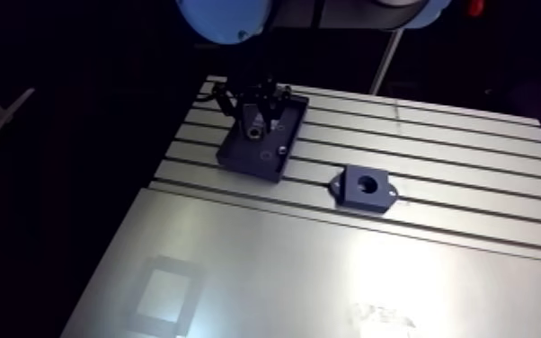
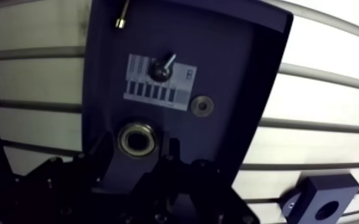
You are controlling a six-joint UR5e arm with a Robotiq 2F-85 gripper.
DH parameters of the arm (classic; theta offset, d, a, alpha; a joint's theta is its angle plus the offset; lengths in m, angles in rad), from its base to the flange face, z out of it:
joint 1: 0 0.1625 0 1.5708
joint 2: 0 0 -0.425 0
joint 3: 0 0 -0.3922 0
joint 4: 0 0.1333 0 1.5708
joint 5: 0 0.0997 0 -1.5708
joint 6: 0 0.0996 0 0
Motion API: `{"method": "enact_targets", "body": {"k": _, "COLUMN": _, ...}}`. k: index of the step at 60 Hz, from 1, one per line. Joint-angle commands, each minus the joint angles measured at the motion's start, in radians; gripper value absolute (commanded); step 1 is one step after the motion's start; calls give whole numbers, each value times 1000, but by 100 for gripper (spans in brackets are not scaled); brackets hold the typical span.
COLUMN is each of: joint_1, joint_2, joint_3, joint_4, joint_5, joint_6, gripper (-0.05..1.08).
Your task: Pick up the bearing and press it into the housing until flush.
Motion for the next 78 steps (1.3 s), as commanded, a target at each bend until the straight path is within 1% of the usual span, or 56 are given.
{"method": "enact_targets", "body": {"k": 1, "joint_1": 0, "joint_2": 1, "joint_3": 1, "joint_4": 0, "joint_5": -1, "joint_6": 1, "gripper": 47}}
{"method": "enact_targets", "body": {"k": 78, "joint_1": 2, "joint_2": 2, "joint_3": 2, "joint_4": 0, "joint_5": -1, "joint_6": 0, "gripper": 47}}
